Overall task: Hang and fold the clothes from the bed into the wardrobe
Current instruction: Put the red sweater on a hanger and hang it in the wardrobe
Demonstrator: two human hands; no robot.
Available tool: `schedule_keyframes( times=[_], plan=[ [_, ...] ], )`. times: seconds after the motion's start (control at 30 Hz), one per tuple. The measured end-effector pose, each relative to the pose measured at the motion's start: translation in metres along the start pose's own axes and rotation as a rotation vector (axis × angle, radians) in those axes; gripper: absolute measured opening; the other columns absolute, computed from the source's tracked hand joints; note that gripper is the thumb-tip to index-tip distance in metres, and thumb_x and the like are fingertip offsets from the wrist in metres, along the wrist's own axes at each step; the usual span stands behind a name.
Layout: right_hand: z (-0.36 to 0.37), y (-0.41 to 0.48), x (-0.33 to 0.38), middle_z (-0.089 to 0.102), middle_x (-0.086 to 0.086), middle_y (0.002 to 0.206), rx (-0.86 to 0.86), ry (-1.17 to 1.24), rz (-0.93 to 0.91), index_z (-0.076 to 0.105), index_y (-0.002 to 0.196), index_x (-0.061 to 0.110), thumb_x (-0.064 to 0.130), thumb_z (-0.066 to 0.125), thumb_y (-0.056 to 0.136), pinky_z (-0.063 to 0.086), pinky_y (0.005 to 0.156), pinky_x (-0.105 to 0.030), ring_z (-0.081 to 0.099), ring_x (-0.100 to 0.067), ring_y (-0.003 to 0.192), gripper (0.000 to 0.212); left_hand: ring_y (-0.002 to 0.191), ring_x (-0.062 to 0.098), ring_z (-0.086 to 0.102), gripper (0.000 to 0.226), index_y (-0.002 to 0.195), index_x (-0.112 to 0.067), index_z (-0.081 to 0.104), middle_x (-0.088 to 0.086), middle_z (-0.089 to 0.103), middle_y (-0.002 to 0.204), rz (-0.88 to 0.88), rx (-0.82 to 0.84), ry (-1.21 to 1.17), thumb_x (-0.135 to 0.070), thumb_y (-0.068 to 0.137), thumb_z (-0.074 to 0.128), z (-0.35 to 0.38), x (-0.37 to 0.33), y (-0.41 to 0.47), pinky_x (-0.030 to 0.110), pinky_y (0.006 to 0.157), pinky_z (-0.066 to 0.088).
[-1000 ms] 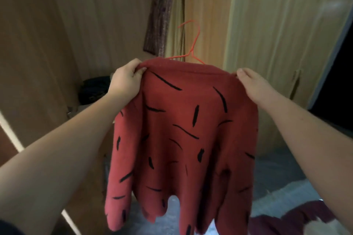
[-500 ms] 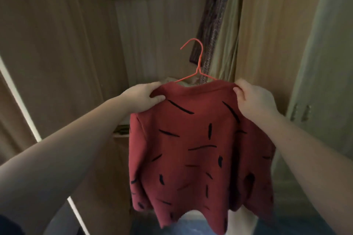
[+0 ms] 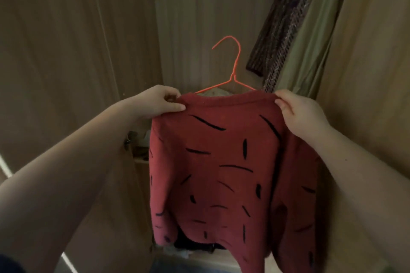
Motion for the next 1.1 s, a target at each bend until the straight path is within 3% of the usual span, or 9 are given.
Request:
schedule_keyframes(
  times=[0.1,0.23,0.37,0.47,0.57,0.73,0.9,0.97,1.1],
  plan=[
    [0.02,0.032,-0.007,0.072,-0.02,0.1,-0.043,-0.071,-0.003,0.064,0.122,0.018,0.028,0.053,0.1,0.054,0.076,-0.043,0.068,-0.041,0.09,0.027,0.065,0.0,0.052,0.016,0.082,-0.031,0.059,-0.012,0.056,0.073,0.079,-0.082,0.19,-0.032,0.087,0.073,-0.003,0.022,0.031,0.015,0.062,0.038],
    [0.054,0.076,-0.01,0.072,-0.017,0.101,-0.03,-0.093,0.011,0.064,0.121,0.021,0.031,0.052,0.1,0.055,0.079,-0.043,0.068,-0.038,0.092,0.026,0.081,0.014,0.059,0.013,0.108,-0.019,0.061,-0.005,0.065,0.089,0.133,-0.197,0.261,-0.025,0.096,0.062,-0.001,0.068,0.076,0.026,0.072,0.042],
    [0.098,0.124,-0.019,0.072,-0.002,0.106,0.095,-0.076,0.087,0.065,0.116,0.029,0.04,0.049,0.098,0.052,0.083,-0.036,0.066,-0.029,0.1,0.026,0.078,0.014,0.055,0.018,0.095,-0.017,0.06,-0.003,0.06,0.082,0.149,-0.211,0.033,-0.011,0.103,0.045,-0.003,0.108,0.125,0.014,0.066,0.04],
    [0.121,0.156,-0.023,0.073,0.005,0.105,0.142,-0.042,0.107,0.067,0.108,0.032,0.054,0.047,0.092,0.052,0.089,-0.039,0.066,-0.021,0.101,0.034,0.075,0.005,0.047,0.019,0.094,-0.018,0.055,-0.008,0.053,0.083,0.094,-0.124,-0.298,-0.023,0.106,0.041,0.002,0.13,0.152,0.018,0.07,0.04],
    [0.137,0.181,-0.036,0.073,0.003,0.101,0.078,-0.122,0.155,0.063,0.105,0.036,0.057,0.043,0.091,0.054,0.084,-0.04,0.067,-0.025,0.098,0.032,0.082,0.005,0.056,0.021,0.111,-0.02,0.043,-0.007,0.057,0.094,0.178,-0.022,-0.047,-0.036,0.101,0.051,0.016,0.142,0.182,0.026,0.073,0.044],
    [0.159,0.206,-0.042,0.072,-0.001,0.099,0.06,-0.162,0.163,0.056,0.11,0.036,0.054,0.044,0.094,0.055,0.079,-0.043,0.067,-0.03,0.095,0.027,0.102,0.027,0.061,0.018,0.115,-0.01,0.055,0.013,0.062,0.11,0.247,-0.263,0.331,-0.017,0.103,0.043,0.006,0.162,0.222,0.028,0.075,0.037],
    [0.141,0.223,-0.047,0.071,0.0,0.096,-0.019,-0.17,0.102,0.06,0.108,0.035,0.045,0.052,0.095,0.052,0.075,-0.036,0.066,-0.027,0.093,0.018,0.091,0.031,0.062,0.025,0.098,0.0,0.066,0.017,0.065,0.096,0.275,-0.478,0.159,-0.015,0.102,0.046,-0.031,0.161,0.248,0.036,0.078,0.045],
    [0.133,0.226,-0.054,0.07,0.004,0.094,-0.021,-0.128,0.059,0.059,0.108,0.036,0.043,0.053,0.096,0.051,0.076,-0.036,0.066,-0.023,0.089,0.015,0.088,0.027,0.062,0.021,0.095,-0.001,0.066,0.014,0.067,0.091,0.232,-0.477,0.073,-0.014,0.102,0.051,-0.049,0.159,0.26,0.033,0.077,0.043],
    [0.132,0.236,-0.066,0.067,0.014,0.093,0.129,-0.008,-0.025,0.059,0.104,0.038,0.034,0.055,0.097,0.052,0.084,-0.042,0.065,-0.012,0.089,0.009,0.101,0.014,0.058,0.014,0.104,-0.013,0.066,0.004,0.066,0.104,0.23,-0.285,-0.101,-0.007,0.1,0.054,-0.066,0.143,0.285,0.006,0.082,0.039]
  ],
)
Point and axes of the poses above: each hand's wrist, its own y-axis towards the middle knuckle, its own z-axis out of the palm, x = y × z, the point moved 9 cm from there along y, towards the middle knuckle
